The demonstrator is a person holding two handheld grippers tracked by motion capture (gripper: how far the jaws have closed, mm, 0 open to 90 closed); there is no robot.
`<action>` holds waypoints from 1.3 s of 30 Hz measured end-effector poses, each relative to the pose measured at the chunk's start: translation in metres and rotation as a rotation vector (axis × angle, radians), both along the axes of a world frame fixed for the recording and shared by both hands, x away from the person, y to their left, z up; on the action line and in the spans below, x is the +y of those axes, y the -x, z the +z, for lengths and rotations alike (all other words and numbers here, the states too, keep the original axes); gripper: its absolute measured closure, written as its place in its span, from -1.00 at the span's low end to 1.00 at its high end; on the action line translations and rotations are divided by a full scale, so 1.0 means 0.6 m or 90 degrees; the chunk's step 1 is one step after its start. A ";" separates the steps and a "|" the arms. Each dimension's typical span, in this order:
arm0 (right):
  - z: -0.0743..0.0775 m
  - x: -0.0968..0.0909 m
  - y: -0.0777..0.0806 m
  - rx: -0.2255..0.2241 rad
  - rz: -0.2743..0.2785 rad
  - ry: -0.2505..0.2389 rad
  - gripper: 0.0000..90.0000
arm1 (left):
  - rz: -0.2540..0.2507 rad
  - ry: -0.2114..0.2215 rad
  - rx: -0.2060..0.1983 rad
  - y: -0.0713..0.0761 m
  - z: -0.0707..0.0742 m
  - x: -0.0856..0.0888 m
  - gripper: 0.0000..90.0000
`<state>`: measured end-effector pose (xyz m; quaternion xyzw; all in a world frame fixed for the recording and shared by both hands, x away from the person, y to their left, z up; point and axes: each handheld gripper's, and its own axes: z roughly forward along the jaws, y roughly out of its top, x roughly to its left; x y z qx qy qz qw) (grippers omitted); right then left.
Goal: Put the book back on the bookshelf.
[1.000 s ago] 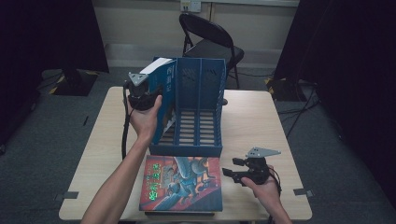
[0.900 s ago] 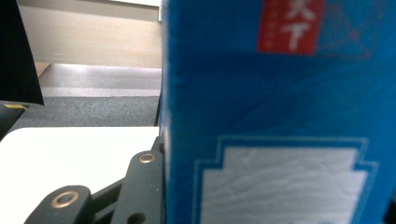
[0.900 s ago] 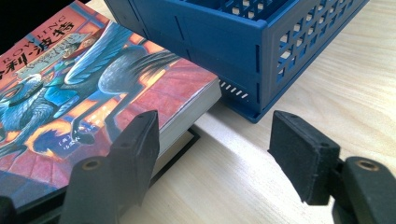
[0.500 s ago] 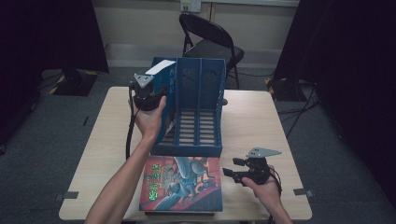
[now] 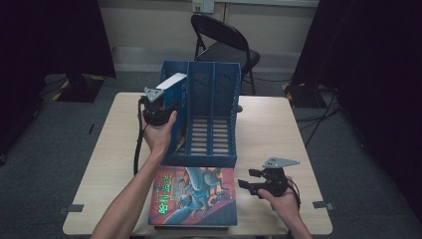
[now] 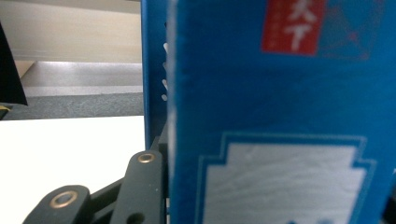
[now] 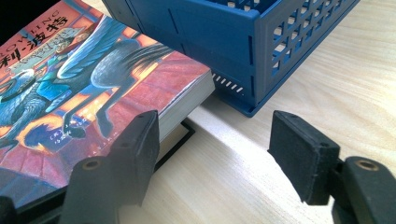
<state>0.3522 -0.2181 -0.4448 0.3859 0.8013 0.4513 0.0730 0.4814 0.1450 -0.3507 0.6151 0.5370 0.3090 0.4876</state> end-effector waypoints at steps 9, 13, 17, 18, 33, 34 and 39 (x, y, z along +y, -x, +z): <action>0.000 -0.001 0.002 -0.002 -0.003 0.003 -0.26 | -0.012 0.002 0.018 0.021 -0.003 0.013 0.35; 0.000 -0.002 0.004 -0.004 -0.004 0.003 -0.24 | -0.024 -0.009 0.020 0.033 -0.004 0.012 0.33; -0.004 0.000 0.004 -0.001 -0.003 0.009 -0.24 | -0.033 -0.018 0.019 0.047 -0.004 0.011 0.31; -0.004 0.001 0.004 -0.001 -0.001 0.010 -0.24 | -0.034 -0.019 0.017 0.050 -0.005 0.011 0.29; -0.006 0.003 0.005 0.006 0.002 0.014 -0.26 | -0.078 -0.041 0.033 0.087 -0.005 0.021 0.12; -0.006 0.003 0.005 0.006 0.002 0.015 -0.26 | -0.081 -0.044 0.034 0.089 -0.006 0.021 0.11; -0.006 0.004 0.006 0.004 0.004 0.018 -0.25 | -0.102 -0.041 0.045 0.096 -0.004 0.025 0.00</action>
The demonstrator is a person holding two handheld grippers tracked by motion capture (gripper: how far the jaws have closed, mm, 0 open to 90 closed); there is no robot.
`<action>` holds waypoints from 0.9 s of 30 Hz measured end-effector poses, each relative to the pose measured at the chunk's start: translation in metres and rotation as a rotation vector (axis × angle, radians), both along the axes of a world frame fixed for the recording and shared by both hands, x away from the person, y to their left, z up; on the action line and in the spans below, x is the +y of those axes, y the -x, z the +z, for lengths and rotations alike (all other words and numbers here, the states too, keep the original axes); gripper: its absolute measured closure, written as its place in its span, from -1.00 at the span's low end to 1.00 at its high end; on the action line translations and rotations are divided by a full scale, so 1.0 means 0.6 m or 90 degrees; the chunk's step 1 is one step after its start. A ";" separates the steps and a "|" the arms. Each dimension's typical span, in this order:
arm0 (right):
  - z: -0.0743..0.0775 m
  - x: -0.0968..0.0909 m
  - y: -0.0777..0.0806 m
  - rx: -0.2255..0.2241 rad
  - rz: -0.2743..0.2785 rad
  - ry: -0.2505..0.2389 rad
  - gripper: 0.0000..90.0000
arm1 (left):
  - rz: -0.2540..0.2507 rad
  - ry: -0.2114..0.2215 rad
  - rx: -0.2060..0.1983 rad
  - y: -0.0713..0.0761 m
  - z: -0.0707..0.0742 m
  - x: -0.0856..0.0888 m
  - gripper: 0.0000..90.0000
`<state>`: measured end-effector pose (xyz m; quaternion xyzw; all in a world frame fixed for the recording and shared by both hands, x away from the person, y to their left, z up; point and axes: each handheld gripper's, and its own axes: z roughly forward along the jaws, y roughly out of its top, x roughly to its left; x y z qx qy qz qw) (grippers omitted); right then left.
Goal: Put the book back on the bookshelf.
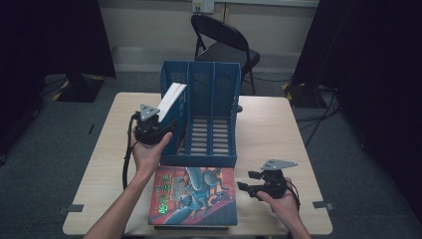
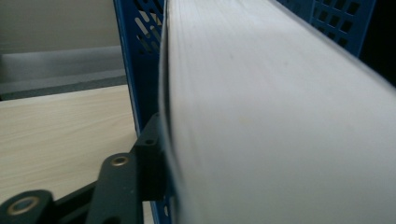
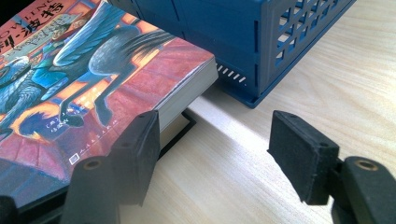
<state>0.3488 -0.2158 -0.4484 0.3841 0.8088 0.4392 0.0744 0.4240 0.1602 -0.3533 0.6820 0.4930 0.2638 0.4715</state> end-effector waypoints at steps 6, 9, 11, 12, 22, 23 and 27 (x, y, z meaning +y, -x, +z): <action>-0.001 0.001 0.000 0.001 0.004 0.003 -0.25 | -0.023 0.013 0.023 0.002 0.005 0.012 -0.06; -0.002 0.002 -0.001 0.001 0.003 0.006 -0.25 | -0.038 0.020 0.024 0.002 0.005 0.018 -0.10; -0.002 0.002 -0.001 0.001 0.004 0.006 -0.25 | -0.045 0.016 0.025 0.002 0.006 0.020 -0.11; -0.002 0.002 -0.001 0.001 0.003 0.007 -0.25 | -0.051 0.016 0.027 0.002 0.007 0.022 -0.12; -0.004 0.003 -0.002 0.006 0.003 0.009 -0.26 | -0.045 -0.011 -0.001 0.010 0.012 0.028 -0.04; -0.004 0.002 -0.002 0.006 0.004 0.008 -0.27 | -0.042 -0.009 -0.004 0.011 0.011 0.028 -0.03; -0.004 0.001 -0.002 0.006 0.007 0.006 -0.27 | -0.048 -0.010 -0.009 0.010 0.010 0.029 -0.03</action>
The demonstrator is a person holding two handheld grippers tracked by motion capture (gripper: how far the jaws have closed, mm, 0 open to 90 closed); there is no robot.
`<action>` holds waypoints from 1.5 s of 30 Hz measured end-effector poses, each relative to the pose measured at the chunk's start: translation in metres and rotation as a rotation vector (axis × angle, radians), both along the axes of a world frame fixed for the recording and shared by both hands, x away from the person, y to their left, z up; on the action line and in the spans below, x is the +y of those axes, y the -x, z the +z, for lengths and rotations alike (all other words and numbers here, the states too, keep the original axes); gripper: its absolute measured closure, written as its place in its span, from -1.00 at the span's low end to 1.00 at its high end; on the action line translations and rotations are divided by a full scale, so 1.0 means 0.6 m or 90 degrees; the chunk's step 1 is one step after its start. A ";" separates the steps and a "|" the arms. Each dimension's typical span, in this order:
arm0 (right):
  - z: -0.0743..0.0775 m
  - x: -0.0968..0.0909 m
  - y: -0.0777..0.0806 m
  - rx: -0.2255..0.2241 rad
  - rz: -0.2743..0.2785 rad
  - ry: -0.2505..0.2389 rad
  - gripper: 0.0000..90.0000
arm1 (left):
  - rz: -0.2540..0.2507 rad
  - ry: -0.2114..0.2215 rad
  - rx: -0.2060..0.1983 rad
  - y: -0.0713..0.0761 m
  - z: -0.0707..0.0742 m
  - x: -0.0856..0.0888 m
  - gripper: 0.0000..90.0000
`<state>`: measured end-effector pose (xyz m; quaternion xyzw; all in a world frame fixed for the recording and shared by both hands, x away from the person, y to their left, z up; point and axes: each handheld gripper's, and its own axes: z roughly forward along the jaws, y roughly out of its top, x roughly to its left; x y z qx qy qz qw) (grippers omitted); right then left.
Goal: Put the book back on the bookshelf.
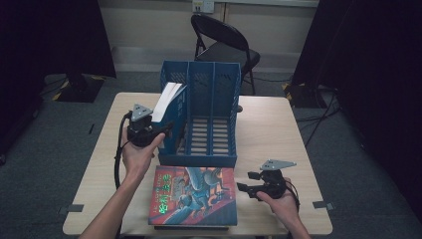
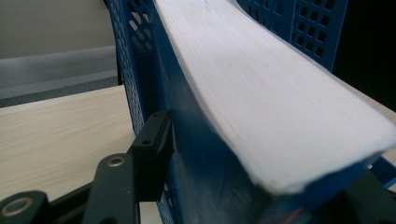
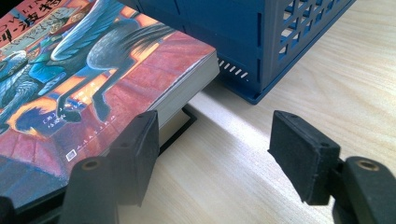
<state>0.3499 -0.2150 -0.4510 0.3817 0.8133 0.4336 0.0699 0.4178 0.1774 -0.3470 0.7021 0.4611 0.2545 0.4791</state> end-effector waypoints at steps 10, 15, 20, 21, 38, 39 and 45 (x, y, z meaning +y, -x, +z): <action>0.000 0.007 0.002 0.015 0.028 -0.003 -0.26 | -0.010 0.022 0.085 -0.006 0.019 0.007 -0.09; 0.003 0.004 0.000 0.007 0.011 -0.005 -0.25 | -0.020 0.004 0.093 -0.010 0.036 0.007 -0.11; 0.002 0.002 0.001 0.005 0.004 -0.003 -0.25 | -0.026 0.000 0.096 -0.014 0.049 0.009 -0.18; 0.001 0.003 0.000 0.006 0.006 -0.001 -0.25 | -0.027 -0.005 0.098 -0.014 0.059 0.008 -0.22; -0.002 0.003 -0.001 0.008 0.003 0.000 -0.25 | 0.003 -0.092 0.207 -0.055 0.115 -0.016 0.05; -0.002 0.003 -0.001 0.009 0.003 -0.001 -0.25 | -0.001 -0.096 0.216 -0.058 0.117 -0.016 0.05; -0.003 0.003 -0.001 0.011 0.004 -0.003 -0.25 | 0.000 -0.124 0.237 -0.070 0.125 -0.024 0.04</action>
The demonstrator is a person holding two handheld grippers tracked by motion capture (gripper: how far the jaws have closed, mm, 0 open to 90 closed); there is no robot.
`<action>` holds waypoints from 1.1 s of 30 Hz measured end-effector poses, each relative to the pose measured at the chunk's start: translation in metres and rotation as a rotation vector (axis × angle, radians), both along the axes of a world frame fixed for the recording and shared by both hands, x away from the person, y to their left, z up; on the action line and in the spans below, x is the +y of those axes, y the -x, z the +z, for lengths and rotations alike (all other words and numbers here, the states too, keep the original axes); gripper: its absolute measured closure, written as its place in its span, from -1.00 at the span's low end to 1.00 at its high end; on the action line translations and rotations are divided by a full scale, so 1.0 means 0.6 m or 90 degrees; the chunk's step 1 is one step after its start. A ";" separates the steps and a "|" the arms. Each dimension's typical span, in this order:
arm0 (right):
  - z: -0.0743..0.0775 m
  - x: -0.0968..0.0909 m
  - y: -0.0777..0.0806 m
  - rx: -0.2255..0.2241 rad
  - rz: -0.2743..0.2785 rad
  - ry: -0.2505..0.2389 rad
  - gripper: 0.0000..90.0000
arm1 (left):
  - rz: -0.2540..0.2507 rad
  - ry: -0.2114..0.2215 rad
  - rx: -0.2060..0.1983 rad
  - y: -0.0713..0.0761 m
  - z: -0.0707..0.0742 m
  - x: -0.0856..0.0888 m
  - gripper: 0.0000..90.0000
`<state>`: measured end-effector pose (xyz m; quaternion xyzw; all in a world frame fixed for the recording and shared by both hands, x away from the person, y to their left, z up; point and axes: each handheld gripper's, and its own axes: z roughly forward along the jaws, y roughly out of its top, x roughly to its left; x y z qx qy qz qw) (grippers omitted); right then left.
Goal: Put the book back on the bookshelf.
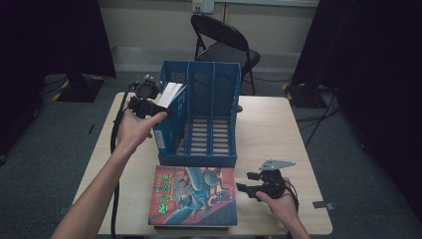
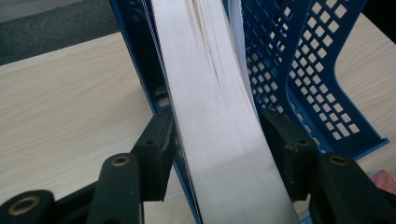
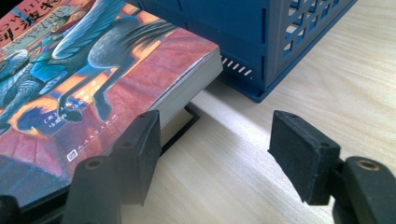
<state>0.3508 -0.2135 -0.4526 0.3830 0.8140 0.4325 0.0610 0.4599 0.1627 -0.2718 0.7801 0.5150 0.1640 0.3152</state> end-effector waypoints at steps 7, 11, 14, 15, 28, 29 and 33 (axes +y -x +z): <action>0.001 -0.003 0.001 0.003 -0.001 -0.006 -0.25 | 0.037 -0.013 0.028 -0.010 0.000 0.002 0.02; 0.001 -0.003 0.002 0.003 0.000 -0.006 -0.25 | 0.077 -0.010 0.042 -0.017 0.002 0.004 0.07; 0.001 -0.003 0.001 0.005 0.000 -0.007 -0.25 | 0.076 0.000 0.055 -0.024 0.006 0.002 0.08; 0.000 -0.003 0.000 0.007 0.000 -0.008 -0.25 | 0.074 0.003 0.045 -0.026 0.007 0.001 0.07; 0.001 -0.004 0.000 0.018 0.004 -0.016 -0.24 | 0.085 -0.034 0.091 -0.059 -0.003 -0.022 -0.09; 0.000 -0.004 0.000 0.021 0.004 -0.018 -0.23 | 0.086 -0.032 0.103 -0.063 -0.004 -0.022 -0.05; 0.000 -0.005 -0.001 0.028 0.004 -0.022 -0.23 | 0.086 -0.053 0.135 -0.073 -0.004 -0.025 0.05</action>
